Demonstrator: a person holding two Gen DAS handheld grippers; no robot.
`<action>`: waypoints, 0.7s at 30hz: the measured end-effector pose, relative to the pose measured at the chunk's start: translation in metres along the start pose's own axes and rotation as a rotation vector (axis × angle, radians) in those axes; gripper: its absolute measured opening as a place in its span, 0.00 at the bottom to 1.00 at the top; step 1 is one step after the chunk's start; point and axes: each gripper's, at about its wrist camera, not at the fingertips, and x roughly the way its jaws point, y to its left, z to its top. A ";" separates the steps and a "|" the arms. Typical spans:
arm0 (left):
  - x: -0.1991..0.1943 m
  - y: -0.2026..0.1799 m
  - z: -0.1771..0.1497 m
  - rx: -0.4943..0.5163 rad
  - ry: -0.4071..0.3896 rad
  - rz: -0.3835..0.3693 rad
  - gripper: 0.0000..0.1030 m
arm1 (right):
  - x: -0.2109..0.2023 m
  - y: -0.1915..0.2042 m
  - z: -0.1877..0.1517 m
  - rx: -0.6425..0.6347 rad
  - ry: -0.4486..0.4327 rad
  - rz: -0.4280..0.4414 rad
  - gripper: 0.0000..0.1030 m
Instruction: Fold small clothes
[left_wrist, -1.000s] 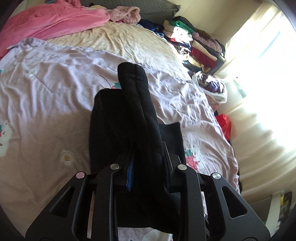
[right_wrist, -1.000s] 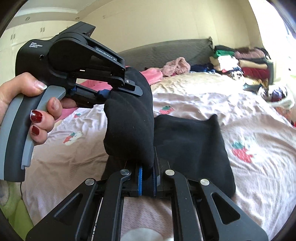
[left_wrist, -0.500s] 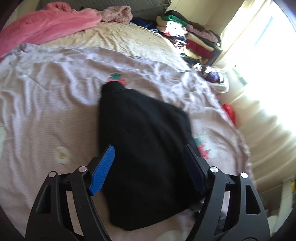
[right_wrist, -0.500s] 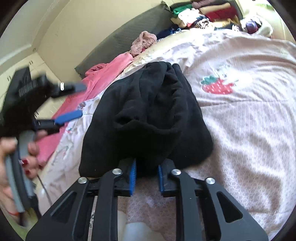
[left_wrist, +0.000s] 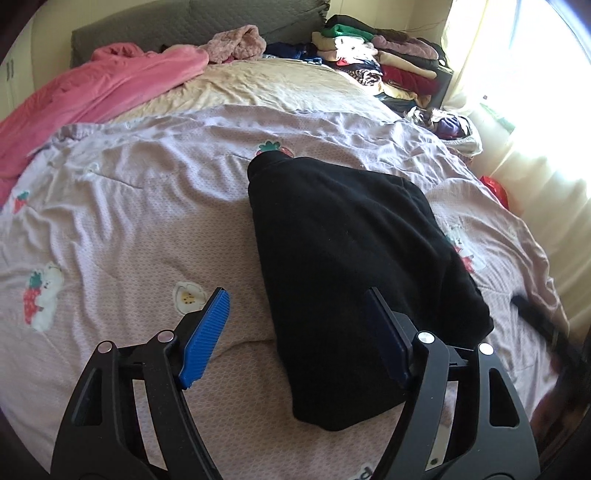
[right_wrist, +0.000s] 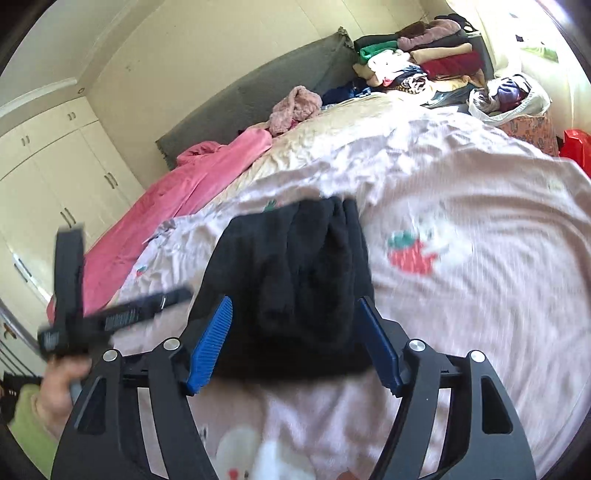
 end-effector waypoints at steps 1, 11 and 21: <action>0.000 0.001 -0.001 0.003 0.001 0.005 0.65 | 0.010 -0.003 0.012 0.012 0.030 -0.007 0.76; -0.006 0.008 -0.006 0.025 -0.014 0.030 0.65 | 0.102 -0.007 0.039 0.032 0.255 -0.043 0.77; -0.009 0.007 -0.017 0.047 -0.017 0.014 0.65 | 0.104 0.000 0.030 -0.138 0.238 -0.116 0.23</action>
